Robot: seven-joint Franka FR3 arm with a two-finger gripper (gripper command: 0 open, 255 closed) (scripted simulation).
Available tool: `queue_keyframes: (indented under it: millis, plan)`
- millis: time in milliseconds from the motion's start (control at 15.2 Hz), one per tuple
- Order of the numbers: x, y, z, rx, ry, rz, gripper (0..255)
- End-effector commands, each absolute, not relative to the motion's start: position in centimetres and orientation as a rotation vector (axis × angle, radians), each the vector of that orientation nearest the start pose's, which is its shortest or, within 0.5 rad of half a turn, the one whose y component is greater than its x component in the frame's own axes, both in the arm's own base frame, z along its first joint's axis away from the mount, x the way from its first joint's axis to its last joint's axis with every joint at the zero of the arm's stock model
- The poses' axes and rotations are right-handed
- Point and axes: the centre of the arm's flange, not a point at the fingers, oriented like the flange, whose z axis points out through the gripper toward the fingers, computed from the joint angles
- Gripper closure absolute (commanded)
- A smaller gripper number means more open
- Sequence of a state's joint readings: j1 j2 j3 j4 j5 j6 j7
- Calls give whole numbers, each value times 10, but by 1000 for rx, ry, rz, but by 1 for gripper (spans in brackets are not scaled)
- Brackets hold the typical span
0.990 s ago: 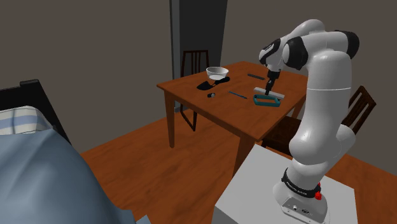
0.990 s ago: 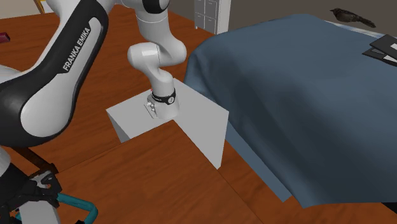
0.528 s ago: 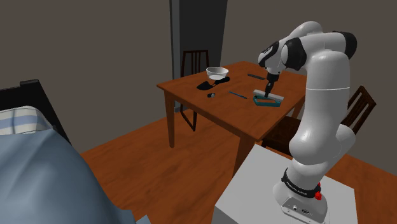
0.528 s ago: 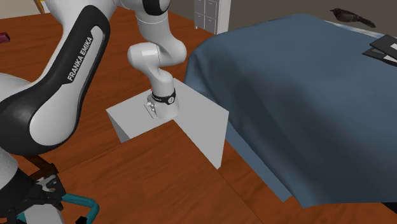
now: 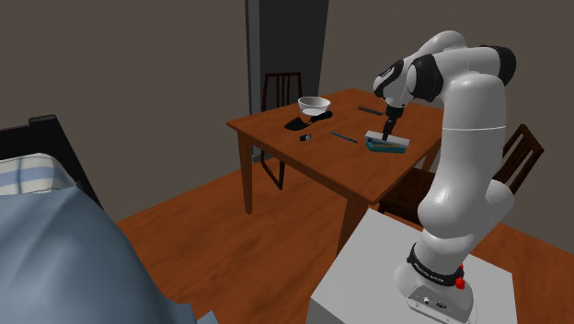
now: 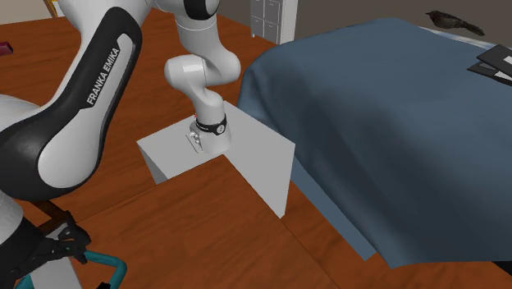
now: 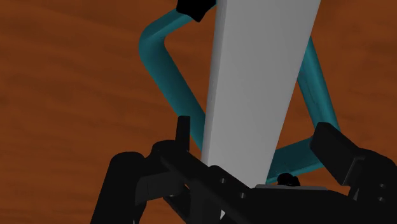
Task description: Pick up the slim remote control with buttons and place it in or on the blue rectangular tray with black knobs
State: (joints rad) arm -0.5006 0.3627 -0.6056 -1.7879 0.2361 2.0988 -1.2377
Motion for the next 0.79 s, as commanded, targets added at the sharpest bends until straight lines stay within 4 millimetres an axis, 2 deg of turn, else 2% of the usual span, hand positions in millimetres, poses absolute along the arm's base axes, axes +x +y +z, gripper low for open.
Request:
queue_keyframes:
  millis: [0,264,726]
  plan:
    - [322,-550,383,-3159,-73,-15,0]
    - [321,-549,433,-3159,-73,-15,0]
    - [321,-549,433,-3159,-73,-15,0]
